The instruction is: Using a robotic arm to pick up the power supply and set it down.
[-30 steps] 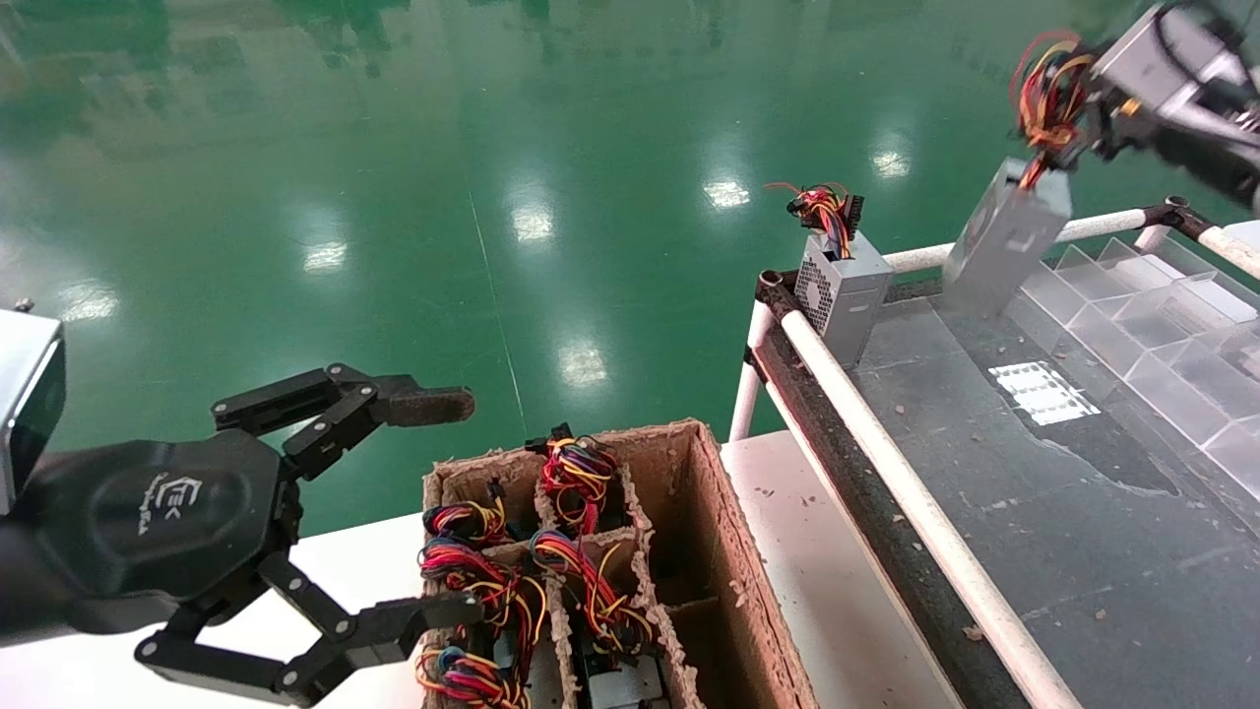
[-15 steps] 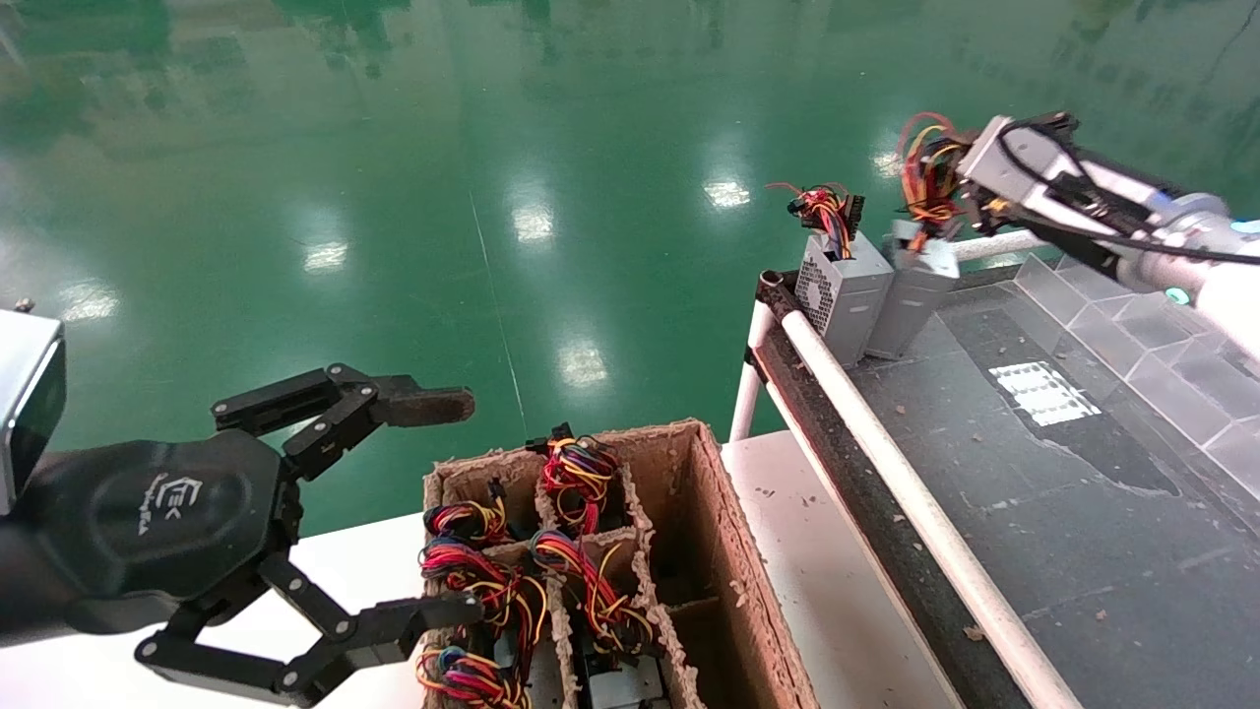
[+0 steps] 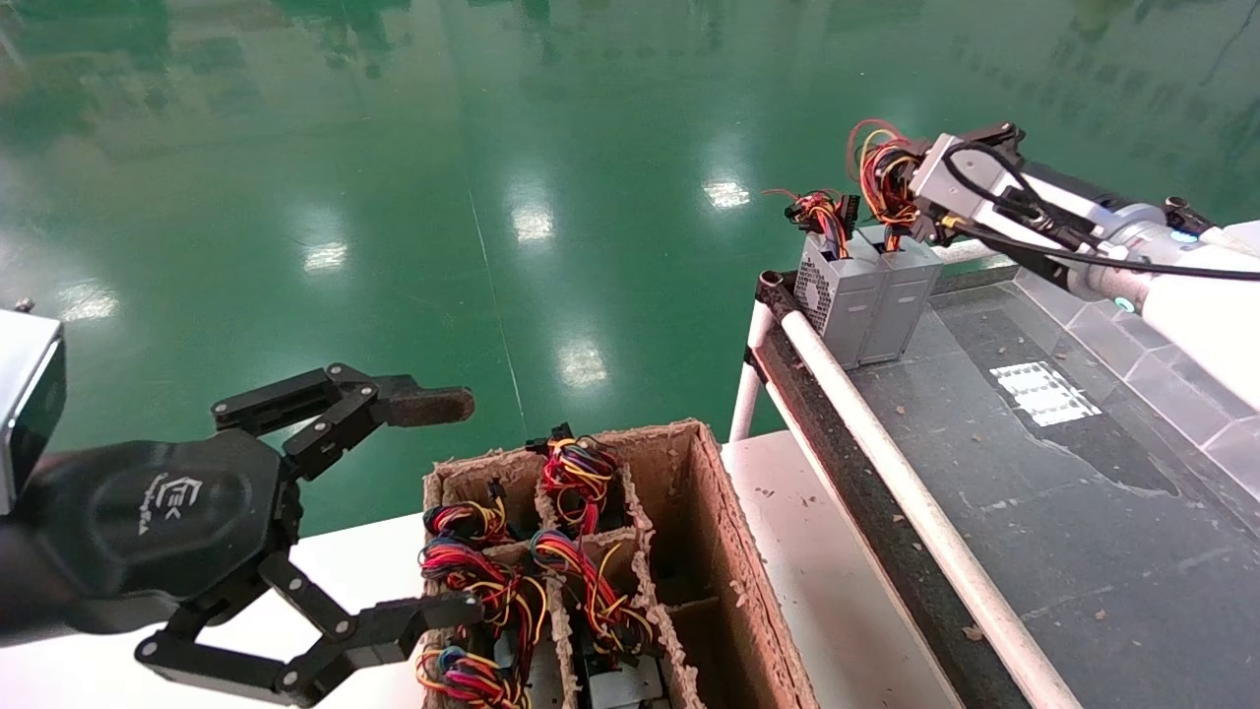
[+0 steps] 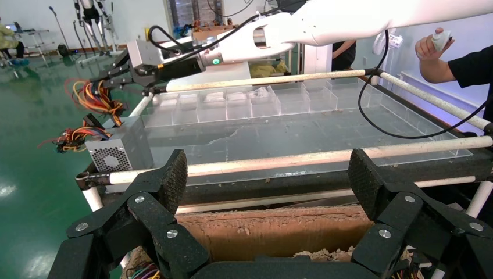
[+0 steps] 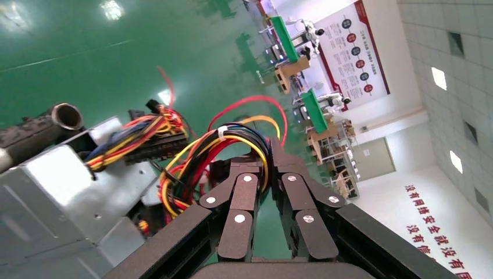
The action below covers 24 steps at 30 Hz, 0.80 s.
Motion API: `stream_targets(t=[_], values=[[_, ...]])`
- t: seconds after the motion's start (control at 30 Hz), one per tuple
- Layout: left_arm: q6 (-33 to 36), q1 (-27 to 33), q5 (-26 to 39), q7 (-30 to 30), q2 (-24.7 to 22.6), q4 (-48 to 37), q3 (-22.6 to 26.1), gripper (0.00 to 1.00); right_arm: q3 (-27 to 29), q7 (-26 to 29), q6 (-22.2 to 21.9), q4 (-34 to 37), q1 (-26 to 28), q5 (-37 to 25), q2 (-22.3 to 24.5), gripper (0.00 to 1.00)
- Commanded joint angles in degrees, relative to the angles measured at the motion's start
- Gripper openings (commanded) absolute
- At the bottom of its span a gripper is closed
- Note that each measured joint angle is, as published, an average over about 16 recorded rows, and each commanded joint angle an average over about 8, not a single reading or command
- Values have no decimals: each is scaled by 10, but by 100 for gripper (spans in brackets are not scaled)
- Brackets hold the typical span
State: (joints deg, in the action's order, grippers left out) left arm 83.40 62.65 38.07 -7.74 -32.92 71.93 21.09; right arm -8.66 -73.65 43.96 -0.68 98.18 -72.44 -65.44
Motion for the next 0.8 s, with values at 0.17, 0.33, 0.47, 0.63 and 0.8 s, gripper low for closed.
stream_targets(t=[0.17, 0.33, 0.47, 0.63, 0.8], values=[[0, 0, 0, 0, 0, 0, 0, 100, -4, -1, -5, 6, 1, -6, -1, 100], [0, 0, 0, 0, 0, 0, 0, 100, -8, 3, -12, 11, 3, -11, 1, 100], [0, 0, 0, 0, 0, 0, 0, 100, -12, 12, -9, 17, 6, -18, 5, 100], [0, 0, 0, 0, 0, 0, 0, 100, -19, 28, 2, 23, 11, -28, 12, 100], [0, 0, 0, 0, 0, 0, 0, 100, -22, 52, 22, 30, 19, -33, 23, 100]])
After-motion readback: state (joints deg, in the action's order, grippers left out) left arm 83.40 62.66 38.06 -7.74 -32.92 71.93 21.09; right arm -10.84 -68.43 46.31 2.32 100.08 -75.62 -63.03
